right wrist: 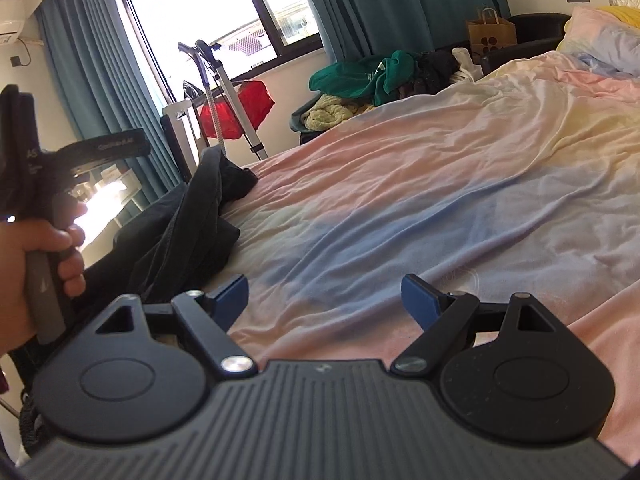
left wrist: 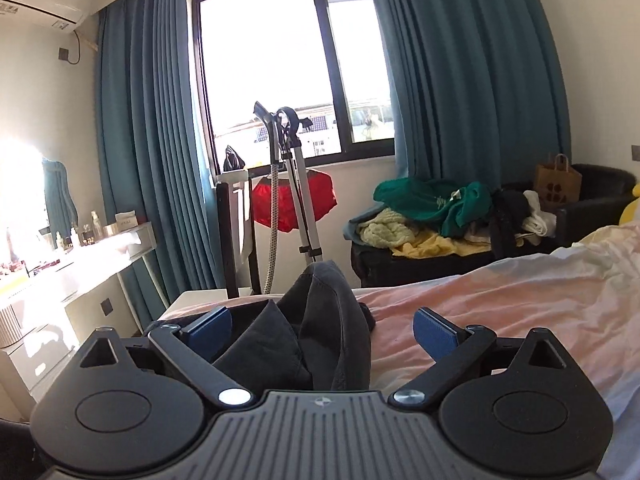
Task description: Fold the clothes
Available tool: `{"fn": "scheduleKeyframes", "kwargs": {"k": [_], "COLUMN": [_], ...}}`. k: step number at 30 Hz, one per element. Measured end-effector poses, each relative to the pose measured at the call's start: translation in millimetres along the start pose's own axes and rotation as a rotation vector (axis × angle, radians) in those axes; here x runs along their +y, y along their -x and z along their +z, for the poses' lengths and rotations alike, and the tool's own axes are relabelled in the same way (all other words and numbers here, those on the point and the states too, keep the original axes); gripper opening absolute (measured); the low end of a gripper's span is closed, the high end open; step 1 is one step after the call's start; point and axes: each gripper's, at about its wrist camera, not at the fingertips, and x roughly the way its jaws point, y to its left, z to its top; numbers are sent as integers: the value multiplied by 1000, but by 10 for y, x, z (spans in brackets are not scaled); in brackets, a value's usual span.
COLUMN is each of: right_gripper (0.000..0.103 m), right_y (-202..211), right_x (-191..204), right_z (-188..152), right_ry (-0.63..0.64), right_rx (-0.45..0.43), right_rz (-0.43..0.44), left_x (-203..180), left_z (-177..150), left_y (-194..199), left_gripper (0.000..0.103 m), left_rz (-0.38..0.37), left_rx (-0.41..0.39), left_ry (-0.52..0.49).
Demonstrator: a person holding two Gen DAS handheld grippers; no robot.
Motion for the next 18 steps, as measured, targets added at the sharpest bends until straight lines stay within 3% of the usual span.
{"fn": "scheduleKeyframes", "kwargs": {"k": [2,7,8,10,11,13,18], "right_gripper": [85,85,85,85,85,85,87], "right_y": [-175,-644,-720,-797,-834,-907,-998], "right_x": [-59,-128,-141,-147,-149,-153,-120], "right_z": [-13,-66,-85,-112,-126,-153,-181], "right_ry": [-20,-16,-16,-13,-11,-8,21], "right_rx": [20,63,75,80,82,86,62], "right_rz": [-15,-45,-51,-58,-62,-69,-74], "left_x": [-52,-219,-262,-347,-386,-452,-585], "left_z": [-6,-126,-163,-245,-282,-309,-124], "left_y": [-490,-1498,-1621,-1814,-1833,-1756,-952], "left_gripper": [95,68,58,26,5,4,4], "left_rz": [-13,-24,-21,2,33,60,-47], "left_rx": [51,200,220,249,243,205,31], "left_ry": [29,-33,-52,-94,-107,-120,-183]}}
